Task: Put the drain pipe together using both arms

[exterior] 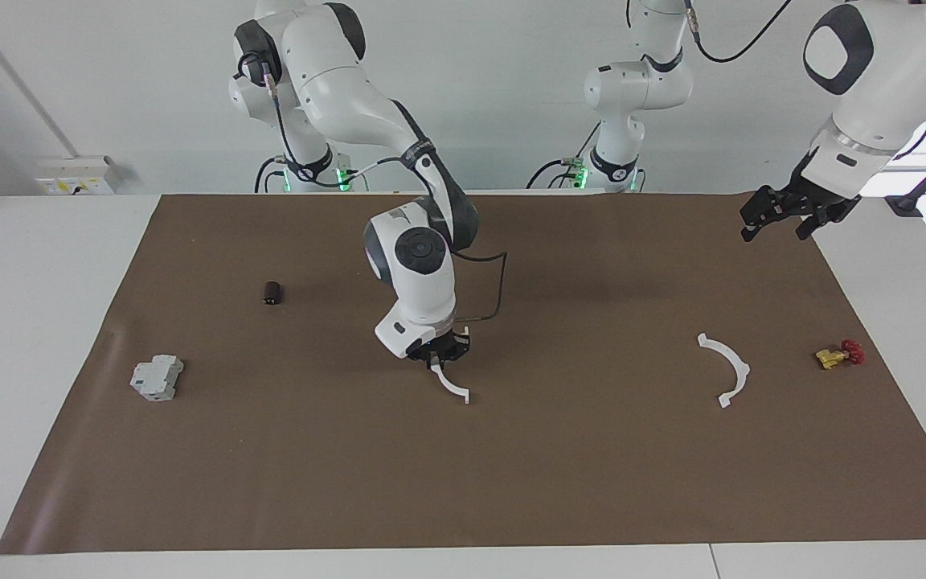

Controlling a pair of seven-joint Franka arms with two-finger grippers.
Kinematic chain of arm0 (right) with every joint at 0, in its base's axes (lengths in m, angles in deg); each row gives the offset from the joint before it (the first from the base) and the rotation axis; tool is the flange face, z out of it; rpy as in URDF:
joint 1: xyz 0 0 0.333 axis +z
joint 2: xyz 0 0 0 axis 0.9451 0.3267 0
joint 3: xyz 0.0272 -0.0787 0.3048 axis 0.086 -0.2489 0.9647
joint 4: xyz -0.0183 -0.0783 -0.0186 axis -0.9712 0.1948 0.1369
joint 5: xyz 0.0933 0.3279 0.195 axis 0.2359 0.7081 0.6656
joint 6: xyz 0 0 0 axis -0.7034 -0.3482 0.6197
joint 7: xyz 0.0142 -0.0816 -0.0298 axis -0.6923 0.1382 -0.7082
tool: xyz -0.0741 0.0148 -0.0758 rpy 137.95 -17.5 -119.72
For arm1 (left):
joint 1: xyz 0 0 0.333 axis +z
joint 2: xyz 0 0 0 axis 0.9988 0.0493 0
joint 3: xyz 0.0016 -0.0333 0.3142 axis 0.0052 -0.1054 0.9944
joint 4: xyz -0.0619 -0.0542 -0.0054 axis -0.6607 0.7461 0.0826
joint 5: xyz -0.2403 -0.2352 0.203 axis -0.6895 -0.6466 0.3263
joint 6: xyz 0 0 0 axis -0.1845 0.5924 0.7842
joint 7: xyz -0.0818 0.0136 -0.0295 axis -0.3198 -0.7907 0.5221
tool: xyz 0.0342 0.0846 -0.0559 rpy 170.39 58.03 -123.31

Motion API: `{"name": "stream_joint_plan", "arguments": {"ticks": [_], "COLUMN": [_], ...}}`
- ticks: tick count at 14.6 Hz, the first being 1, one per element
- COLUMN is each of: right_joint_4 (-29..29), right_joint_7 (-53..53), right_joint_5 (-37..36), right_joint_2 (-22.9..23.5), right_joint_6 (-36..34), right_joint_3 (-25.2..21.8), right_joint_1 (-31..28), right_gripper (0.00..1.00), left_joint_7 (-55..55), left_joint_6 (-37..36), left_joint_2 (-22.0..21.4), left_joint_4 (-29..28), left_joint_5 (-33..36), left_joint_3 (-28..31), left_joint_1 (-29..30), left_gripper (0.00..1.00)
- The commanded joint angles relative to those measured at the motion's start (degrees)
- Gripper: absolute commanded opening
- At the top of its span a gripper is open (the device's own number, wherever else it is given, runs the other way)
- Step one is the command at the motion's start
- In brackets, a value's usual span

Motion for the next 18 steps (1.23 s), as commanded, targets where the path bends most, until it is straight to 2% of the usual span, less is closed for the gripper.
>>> {"name": "stream_joint_plan", "arguments": {"ticks": [1,3,4,6,8,11,13,16,17,18], "right_joint_4": [-2.6,-3.3,-3.3,-2.8,0.9,4.9,4.7,4.7,4.7,4.4], "right_joint_7": [-2.5,-2.6,-2.6,-2.4,-2.6,-3.7,-4.0,-8.9,-12.6,-14.8], "right_joint_5": [-1.1,-1.1,-1.1,-1.0,-1.5,-1.6,-1.5,-1.4,-1.5,-1.4], "right_joint_2": [-0.9,-1.0,-1.1,-1.0,-1.4,-4.0,-9.4,-18.1,-21.1,-24.0], "right_joint_6": [1.9,2.5,2.6,3.2,1.7,-4.9,-9.8,-24.4,-28.2,-31.3], "right_joint_3": [0.0,0.0,0.0,0.0,0.0,-0.3,-0.5,-0.5,-0.6,-0.6], "right_joint_1": [0.0,0.0,0.0,0.1,-0.4,-5.0,-8.7,-16.5,-18.7,-20.8], "right_gripper": [0.05,0.2,0.51,1.0,1.0,1.0,1.0,1.0,1.0,1.0], "left_joint_7": [-0.7,-0.8,-0.8,-0.9,-1.2,-2.0,-4.4,-8.7,-8.7,-8.7], "left_joint_6": [11.2,18.5,21.4,28.9,33.6,37.6,38.8,40.4,40.2,40.4], "left_joint_2": [1.1,5.0,7.2,11.1,13.9,17.3,18.8,20.5,20.4,20.5], "left_joint_4": [-8.4,-9.5,-9.5,-10.0,-11.0,-11.5,-12.2,-12.4,-12.4,-12.4], "left_joint_5": [0.2,0.2,0.2,0.2,0.2,0.2,0.3,0.2,0.2,0.2], "left_joint_3": [0.3,0.3,0.3,0.2,0.2,0.2,0.2,0.2,0.2,0.2], "left_joint_1": [0.3,1.8,1.9,3.5,3.7,3.7,3.2,3.6,3.8,3.7], "left_gripper": [1.0,1.0,1.0,1.0,1.0,0.99,0.98,0.95,0.89,0.45]}}
